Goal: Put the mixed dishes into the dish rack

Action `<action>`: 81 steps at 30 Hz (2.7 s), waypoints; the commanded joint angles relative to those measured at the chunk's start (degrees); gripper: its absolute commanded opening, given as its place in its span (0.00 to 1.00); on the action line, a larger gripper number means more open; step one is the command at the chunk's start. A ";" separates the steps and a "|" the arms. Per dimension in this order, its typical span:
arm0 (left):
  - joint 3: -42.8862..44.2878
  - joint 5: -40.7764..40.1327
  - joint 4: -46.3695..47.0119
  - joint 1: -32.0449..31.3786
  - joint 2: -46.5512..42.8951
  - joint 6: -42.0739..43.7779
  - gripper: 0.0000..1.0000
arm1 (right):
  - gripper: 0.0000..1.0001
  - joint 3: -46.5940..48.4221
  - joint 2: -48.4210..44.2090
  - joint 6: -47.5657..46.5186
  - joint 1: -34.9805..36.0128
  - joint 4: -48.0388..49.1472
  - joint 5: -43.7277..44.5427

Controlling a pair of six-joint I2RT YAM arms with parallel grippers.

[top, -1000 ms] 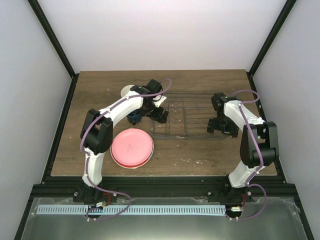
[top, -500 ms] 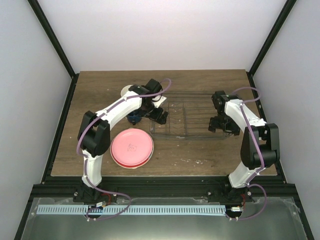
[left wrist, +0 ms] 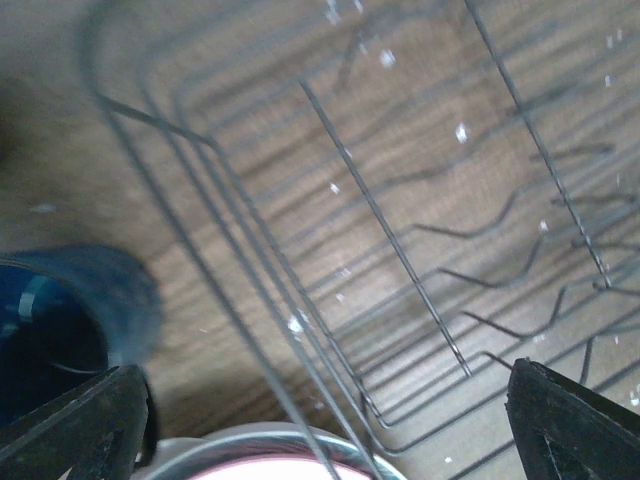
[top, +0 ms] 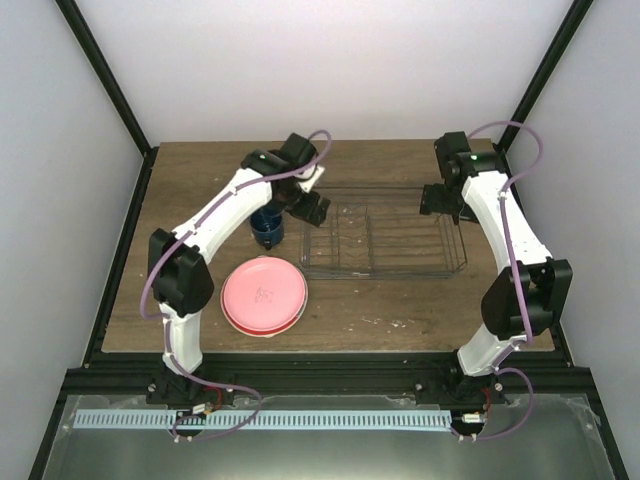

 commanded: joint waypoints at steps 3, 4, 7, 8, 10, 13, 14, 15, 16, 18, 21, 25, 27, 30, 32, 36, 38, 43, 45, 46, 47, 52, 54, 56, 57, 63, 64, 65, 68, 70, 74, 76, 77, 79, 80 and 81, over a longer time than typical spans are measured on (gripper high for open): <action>7.61 -8.91 -2.17 6.25 -1.81 -0.11 1.00 | 1.00 7.90 -0.91 -4.86 0.56 -1.29 0.84; 8.48 -10.38 -2.24 7.42 -1.48 -0.32 1.00 | 1.00 8.65 -0.68 -5.43 0.52 -0.84 0.73; 11.45 -13.76 -2.23 11.66 -0.30 -2.03 1.00 | 1.00 10.78 0.45 -6.80 0.55 1.00 -0.16; 12.35 -13.71 -2.22 13.33 0.10 -2.78 1.00 | 1.00 11.65 0.97 -7.10 0.56 1.46 -0.52; 13.74 -12.60 -1.49 16.82 0.72 -4.30 1.00 | 1.00 13.55 1.99 -7.62 0.56 3.01 -1.83; 15.30 -10.65 -0.63 22.01 1.86 -6.45 1.00 | 1.00 15.40 2.76 -8.41 0.56 5.87 -4.40; 15.44 -10.01 -0.25 23.82 2.33 -6.93 1.00 | 1.00 15.85 3.10 -8.75 0.56 6.72 -5.42; 15.43 -9.62 0.10 25.31 2.77 -7.46 1.00 | 1.00 16.38 3.40 -8.96 0.56 7.35 -5.80; 15.33 -9.05 0.33 26.60 3.37 -7.70 1.00 | 1.00 17.00 3.88 -9.06 0.60 7.58 -6.07; 15.06 -7.07 0.63 28.88 5.01 -7.83 1.00 | 1.00 17.87 4.84 -9.49 0.64 7.90 -6.48; 13.42 -5.18 2.68 30.65 6.67 -7.45 1.00 | 1.00 18.10 5.63 -9.96 0.65 8.54 -6.77; 12.80 -4.32 5.33 30.82 9.11 -7.04 1.00 | 1.00 17.79 6.08 -10.03 0.72 9.20 -7.35; 13.08 -3.33 6.15 30.77 10.60 -7.20 1.00 | 1.00 17.55 6.21 -9.79 0.74 9.44 -7.65; 13.28 -1.44 7.22 30.64 12.58 -7.46 0.99 | 1.00 17.02 6.39 -9.52 0.77 9.84 -7.96; 13.28 -0.64 8.03 30.46 13.67 -7.37 0.99 | 1.00 16.55 6.48 -9.26 0.89 9.93 -7.95; 13.56 0.16 9.57 29.71 16.12 -7.46 0.98 | 1.00 15.75 6.79 -8.70 1.03 10.37 -8.30; 13.90 0.08 10.22 29.12 17.61 -7.59 0.98 | 1.00 15.48 7.04 -8.46 1.15 10.47 -8.38; 15.23 -2.13 11.51 27.68 20.98 -9.03 0.95 | 1.00 15.24 7.83 -7.50 1.43 10.53 -8.12; 16.30 -1.96 11.34 27.32 22.24 -9.49 0.94 | 1.00 15.13 8.17 -7.16 1.46 10.47 -8.04; 16.88 -2.08 11.16 27.14 22.93 -9.60 0.93 | 1.00 15.11 8.30 -6.97 1.55 10.31 -8.04; 17.29 -2.47 10.81 27.02 23.57 -9.61 0.93 | 1.00 15.06 8.45 -6.79 1.61 10.24 -8.04; 17.49 -3.73 9.86 26.52 25.16 -10.19 0.88 | 1.00 14.55 8.77 -6.16 1.66 10.14 -7.67; 17.04 -3.84 10.15 26.42 25.30 -10.18 0.83 | 1.00 14.19 8.69 -6.00 1.70 10.20 -7.41; 16.97 -4.05 10.26 26.22 25.58 -10.24 0.76 | 1.00 14.03 8.68 -5.97 1.74 10.20 -7.27; 16.97 -4.04 10.30 26.14 25.73 -10.17 0.72 | 1.00 13.89 8.63 -5.96 1.78 10.20 -7.28; 16.18 -3.26 10.60 26.03 26.90 -10.16 0.58 | 1.00 12.55 8.47 -5.98 1.77 10.61 -7.19; 15.73 -3.23 10.87 25.95 26.93 -10.15 0.58 | 1.00 12.38 8.50 -5.90 1.79 10.68 -7.16; 15.35 -3.17 11.18 25.94 26.89 -10.09 0.58 | 1.00 12.19 8.46 -5.88 1.75 10.72 -7.16; 14.70 -3.15 11.59 25.86 27.01 -10.02 0.56 | 1.00 11.65 8.22 -5.87 1.77 10.97 -7.17; 14.67 -3.23 11.62 25.76 27.19 -9.95 0.52 | 1.00 11.30 8.24 -5.87 1.78 11.08 -7.12; 14.69 -2.74 11.71 25.76 26.97 -9.90 0.31 | 1.00 11.06 8.14 -5.96 1.77 11.17 -6.99; 14.69 -2.49 11.71 25.76 26.61 -9.89 0.20 | 1.00 10.93 8.13 -6.01 1.78 11.25 -6.95; 14.69 -2.31 11.75 25.78 26.46 -9.75 0.15 | 1.00 10.86 8.08 -6.04 1.77 11.32 -6.95; 14.69 -1.99 11.80 25.76 26.09 -9.53 0.08 | 1.00 10.67 8.08 -6.12 1.79 11.48 -6.90; 14.62 -1.62 11.86 25.77 25.77 -9.36 0.05 | 1.00 10.58 8.15 -6.20 1.78 11.56 -6.97; 14.52 -1.26 12.08 25.76 25.46 -9.22 0.01 | 1.00 10.59 8.15 -6.32 1.79 11.67 -7.15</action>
